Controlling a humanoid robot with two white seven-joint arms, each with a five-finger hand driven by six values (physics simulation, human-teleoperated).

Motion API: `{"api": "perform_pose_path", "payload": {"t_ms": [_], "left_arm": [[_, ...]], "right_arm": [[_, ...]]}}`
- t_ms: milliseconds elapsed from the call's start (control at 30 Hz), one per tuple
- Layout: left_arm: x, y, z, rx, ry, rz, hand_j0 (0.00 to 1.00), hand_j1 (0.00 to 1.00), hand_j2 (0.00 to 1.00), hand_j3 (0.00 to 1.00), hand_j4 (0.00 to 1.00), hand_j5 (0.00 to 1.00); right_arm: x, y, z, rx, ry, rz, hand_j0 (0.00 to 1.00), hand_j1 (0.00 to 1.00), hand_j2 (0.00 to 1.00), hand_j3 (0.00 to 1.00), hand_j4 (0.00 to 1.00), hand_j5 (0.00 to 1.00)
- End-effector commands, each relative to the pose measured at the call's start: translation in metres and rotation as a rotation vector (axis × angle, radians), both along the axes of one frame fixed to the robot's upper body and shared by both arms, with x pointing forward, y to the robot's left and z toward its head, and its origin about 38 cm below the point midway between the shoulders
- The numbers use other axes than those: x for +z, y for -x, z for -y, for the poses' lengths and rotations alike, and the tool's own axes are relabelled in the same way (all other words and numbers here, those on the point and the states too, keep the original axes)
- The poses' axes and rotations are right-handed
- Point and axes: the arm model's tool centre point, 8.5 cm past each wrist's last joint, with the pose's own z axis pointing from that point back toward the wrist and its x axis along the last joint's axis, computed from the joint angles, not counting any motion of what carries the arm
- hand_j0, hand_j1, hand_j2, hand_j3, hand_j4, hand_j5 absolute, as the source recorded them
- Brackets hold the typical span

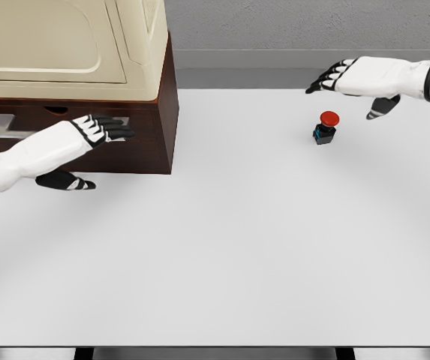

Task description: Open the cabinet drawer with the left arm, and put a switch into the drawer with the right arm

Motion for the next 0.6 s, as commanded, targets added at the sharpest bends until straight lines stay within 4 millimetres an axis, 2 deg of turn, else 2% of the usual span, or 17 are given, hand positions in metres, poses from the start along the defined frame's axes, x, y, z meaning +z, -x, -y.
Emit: {"api": "perform_pose_path", "payload": {"t_ms": [0, 100, 333, 567], "left_arm": [[-0.004, -0.002, -0.004, 0.015, 0.004, -0.016, 1.00, 1.00, 1.00, 1.00, 1.00, 1.00], [-0.007, -0.003, -0.007, 0.024, 0.006, -0.025, 1.00, 1.00, 1.00, 1.00, 1.00, 1.00], [-0.012, 0.003, -0.008, 0.021, -0.001, -0.040, 1.00, 1.00, 1.00, 1.00, 1.00, 1.00], [-0.001, 0.009, -0.002, -0.005, 0.008, -0.013, 1.00, 1.00, 1.00, 1.00, 1.00, 1.00]], "right_arm": [[-0.021, -0.003, -0.007, 0.000, 0.013, -0.051, 1.00, 1.00, 1.00, 1.00, 1.00, 1.00], [-0.031, -0.006, -0.001, -0.024, 0.022, -0.078, 1.00, 1.00, 1.00, 1.00, 1.00, 1.00], [-0.039, -0.009, 0.001, -0.039, 0.035, -0.096, 1.00, 1.00, 1.00, 1.00, 1.00, 1.00], [-0.044, -0.025, -0.013, -0.055, 0.046, -0.102, 1.00, 1.00, 1.00, 1.00, 1.00, 1.00]]}}
